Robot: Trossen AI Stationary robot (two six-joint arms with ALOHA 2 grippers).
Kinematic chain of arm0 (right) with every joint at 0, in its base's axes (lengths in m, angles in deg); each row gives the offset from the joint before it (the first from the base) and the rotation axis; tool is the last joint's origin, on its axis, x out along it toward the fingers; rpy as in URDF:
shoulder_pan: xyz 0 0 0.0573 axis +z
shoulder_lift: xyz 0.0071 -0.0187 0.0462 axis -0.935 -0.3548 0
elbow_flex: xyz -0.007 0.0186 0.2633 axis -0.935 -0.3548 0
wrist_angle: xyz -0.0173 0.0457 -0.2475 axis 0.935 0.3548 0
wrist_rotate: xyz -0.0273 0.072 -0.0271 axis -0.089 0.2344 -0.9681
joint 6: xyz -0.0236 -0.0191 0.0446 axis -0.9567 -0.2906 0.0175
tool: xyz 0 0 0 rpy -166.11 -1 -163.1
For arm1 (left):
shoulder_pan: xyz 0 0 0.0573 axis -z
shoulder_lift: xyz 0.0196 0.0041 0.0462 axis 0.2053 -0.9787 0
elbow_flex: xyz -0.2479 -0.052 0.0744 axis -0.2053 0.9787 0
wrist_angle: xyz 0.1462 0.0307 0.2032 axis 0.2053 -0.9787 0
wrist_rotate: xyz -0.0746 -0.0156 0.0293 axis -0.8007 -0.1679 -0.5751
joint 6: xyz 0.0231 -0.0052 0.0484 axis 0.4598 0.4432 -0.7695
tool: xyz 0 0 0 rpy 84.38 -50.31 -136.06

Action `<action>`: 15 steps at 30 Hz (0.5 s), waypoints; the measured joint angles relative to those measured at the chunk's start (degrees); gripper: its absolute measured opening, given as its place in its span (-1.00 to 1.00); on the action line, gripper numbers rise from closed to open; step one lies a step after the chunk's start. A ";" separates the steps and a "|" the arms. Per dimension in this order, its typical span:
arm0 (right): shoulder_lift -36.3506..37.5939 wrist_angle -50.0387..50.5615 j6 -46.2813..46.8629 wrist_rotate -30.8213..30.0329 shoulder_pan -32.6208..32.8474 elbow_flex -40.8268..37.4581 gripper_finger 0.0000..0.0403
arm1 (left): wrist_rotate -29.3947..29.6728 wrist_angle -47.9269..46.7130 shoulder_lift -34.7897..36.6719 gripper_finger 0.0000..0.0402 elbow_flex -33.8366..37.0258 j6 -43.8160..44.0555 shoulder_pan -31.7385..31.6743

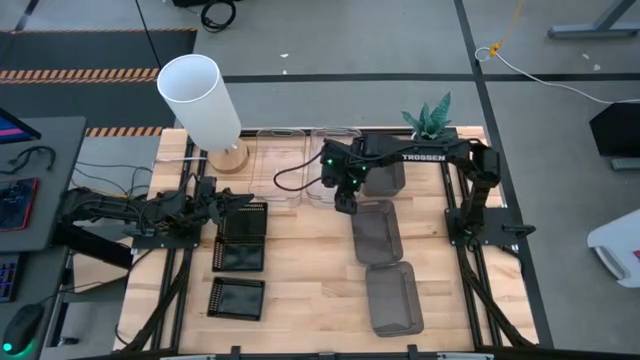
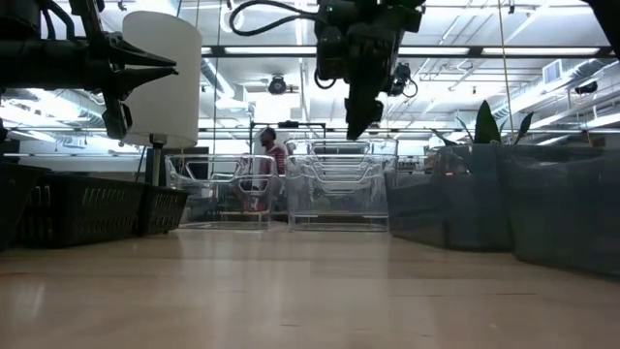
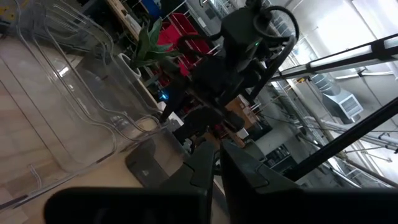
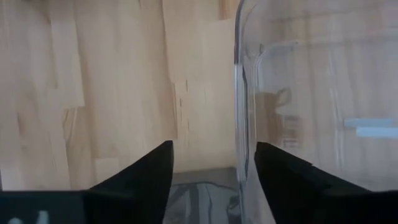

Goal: Stack baskets by color
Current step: Stack the left transparent bin on top of the right transparent bins

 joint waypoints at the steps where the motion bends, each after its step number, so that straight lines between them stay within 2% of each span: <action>1: 0.08 0.52 0.05 -0.31 0.00 0.85 0.18 | 0.00 -0.03 0.00 -0.83 0.00 0.01 0.00; 8: 0.60 4.98 0.48 -2.48 0.00 8.72 0.33 | 0.00 0.00 0.00 -0.87 0.00 0.00 0.00; 15: 0.60 5.49 3.38 -4.95 2.71 12.23 0.33 | 0.00 -0.10 0.00 -0.83 0.00 0.01 0.00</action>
